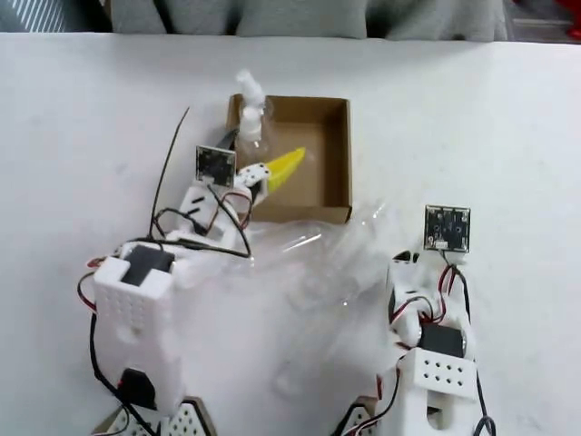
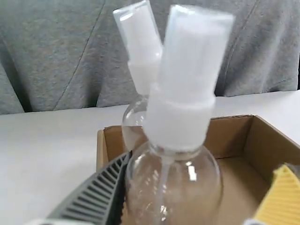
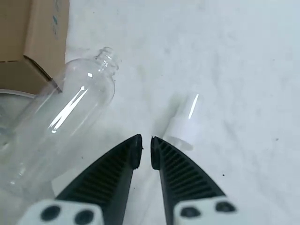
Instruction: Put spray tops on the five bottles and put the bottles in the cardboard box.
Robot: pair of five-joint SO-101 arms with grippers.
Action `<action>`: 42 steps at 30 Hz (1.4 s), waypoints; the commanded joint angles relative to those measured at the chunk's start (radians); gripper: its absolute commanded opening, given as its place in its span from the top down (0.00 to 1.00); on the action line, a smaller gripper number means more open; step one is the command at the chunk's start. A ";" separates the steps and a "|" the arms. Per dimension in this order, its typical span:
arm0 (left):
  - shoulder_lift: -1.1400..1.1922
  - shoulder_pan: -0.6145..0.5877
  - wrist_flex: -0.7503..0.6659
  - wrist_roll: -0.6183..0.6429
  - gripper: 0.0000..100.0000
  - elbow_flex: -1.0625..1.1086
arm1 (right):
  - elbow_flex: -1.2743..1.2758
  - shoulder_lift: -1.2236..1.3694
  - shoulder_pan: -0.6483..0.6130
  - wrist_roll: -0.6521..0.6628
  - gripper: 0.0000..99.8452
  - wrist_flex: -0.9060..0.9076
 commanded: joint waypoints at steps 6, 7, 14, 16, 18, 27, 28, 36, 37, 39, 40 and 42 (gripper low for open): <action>-0.062 -0.010 0.011 0.005 0.57 0.031 | -0.002 -0.013 -0.004 0.009 0.98 -0.025; -0.079 -0.010 0.015 0.005 0.57 0.043 | -0.002 -0.013 -0.004 0.009 0.98 -0.025; -0.252 -0.008 0.017 0.009 0.57 0.167 | -0.002 -0.013 -0.004 0.009 0.98 -0.025; -0.292 -0.008 0.017 0.009 0.57 0.187 | -0.002 -0.013 -0.004 0.009 0.98 -0.025; -0.329 -0.008 0.034 0.011 0.57 0.195 | -0.002 -0.013 -0.004 0.009 0.98 -0.025; -0.634 0.001 0.304 0.011 0.57 0.302 | -0.002 -0.013 -0.004 0.009 0.98 -0.025; -0.684 0.001 0.336 0.011 0.57 0.324 | -0.002 -0.013 -0.004 0.009 0.98 -0.025; -1.044 -0.001 0.766 0.009 0.67 0.367 | 0.012 -0.013 -0.005 0.011 0.98 -0.054; -1.086 -0.001 0.812 0.011 0.72 0.367 | 0.012 -0.013 -0.005 0.011 0.98 -0.054; -1.168 -0.001 0.890 0.011 0.82 0.370 | 0.012 -0.013 -0.005 0.011 0.98 -0.054; -1.208 -0.001 0.922 0.011 0.87 0.373 | 0.012 -0.013 -0.005 0.011 0.98 -0.054; -1.283 0.001 0.997 0.011 0.97 0.374 | 0.012 -0.013 -0.005 0.011 0.98 -0.054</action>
